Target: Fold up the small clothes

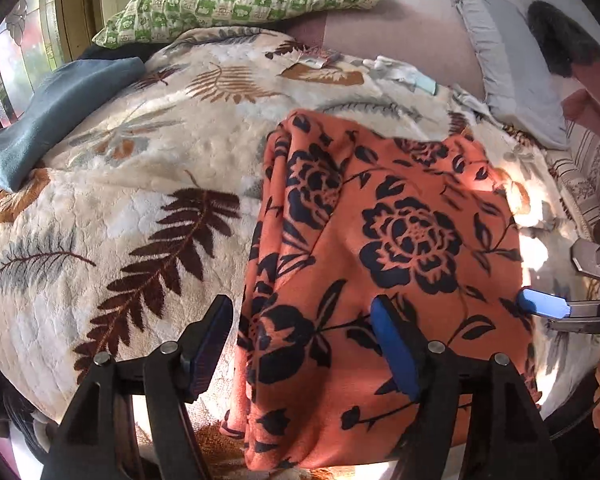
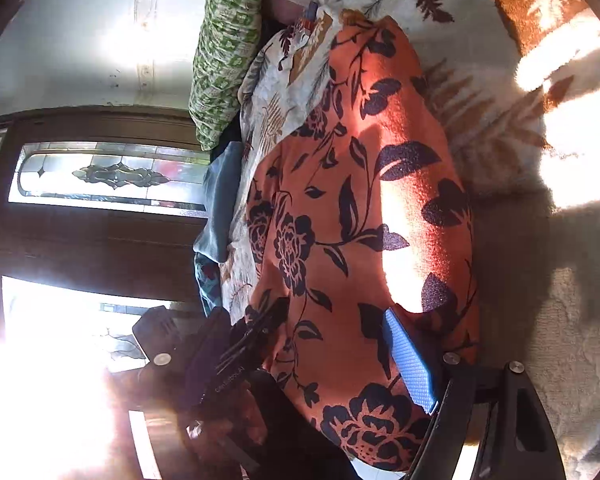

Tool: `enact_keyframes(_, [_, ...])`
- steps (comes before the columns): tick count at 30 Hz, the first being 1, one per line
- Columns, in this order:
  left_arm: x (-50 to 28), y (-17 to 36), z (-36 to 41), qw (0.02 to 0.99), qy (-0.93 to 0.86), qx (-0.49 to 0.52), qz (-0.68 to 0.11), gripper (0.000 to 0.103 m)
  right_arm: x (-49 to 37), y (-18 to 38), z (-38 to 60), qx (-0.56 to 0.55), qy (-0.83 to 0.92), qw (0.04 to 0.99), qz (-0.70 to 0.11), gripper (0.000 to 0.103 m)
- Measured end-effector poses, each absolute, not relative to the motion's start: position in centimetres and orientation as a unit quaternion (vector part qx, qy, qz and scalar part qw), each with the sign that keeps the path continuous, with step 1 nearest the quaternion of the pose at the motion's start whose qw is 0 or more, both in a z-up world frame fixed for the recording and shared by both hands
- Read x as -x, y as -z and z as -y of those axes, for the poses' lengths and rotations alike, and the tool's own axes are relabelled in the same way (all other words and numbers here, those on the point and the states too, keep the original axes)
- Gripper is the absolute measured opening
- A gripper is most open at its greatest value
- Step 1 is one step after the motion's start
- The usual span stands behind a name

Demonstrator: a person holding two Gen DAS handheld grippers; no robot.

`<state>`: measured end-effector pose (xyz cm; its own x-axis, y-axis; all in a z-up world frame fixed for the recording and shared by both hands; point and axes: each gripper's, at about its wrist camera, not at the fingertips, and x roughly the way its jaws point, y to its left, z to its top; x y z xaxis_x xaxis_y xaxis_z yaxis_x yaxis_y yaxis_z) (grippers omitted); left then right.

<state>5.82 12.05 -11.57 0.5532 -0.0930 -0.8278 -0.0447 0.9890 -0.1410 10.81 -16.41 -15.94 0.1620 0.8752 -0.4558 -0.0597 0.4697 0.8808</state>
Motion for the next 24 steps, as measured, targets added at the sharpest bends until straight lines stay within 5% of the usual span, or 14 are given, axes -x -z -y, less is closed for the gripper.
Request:
enact_keyframes(6, [-7.8, 11.0, -10.8, 0.882, 0.034, 0.056, -0.466, 0.073, -13.0, 12.2, 17.3, -0.361, -0.356, 0.706, -0.494, 0.081])
enact_keyframes(10, [-8.6, 14.1, -10.5, 0.871, 0.013, 0.038, -0.490, 0.082, -16.4, 14.4, 17.2, -0.365, -0.323, 0.708, -0.510, 0.082])
enact_keyframes(24, [-8.6, 13.5, -11.6, 0.865, 0.014, 0.065, -0.498, 0.083, -15.3, 16.0, 16.2, -0.372, -0.332, 0.685, -0.531, 0.082])
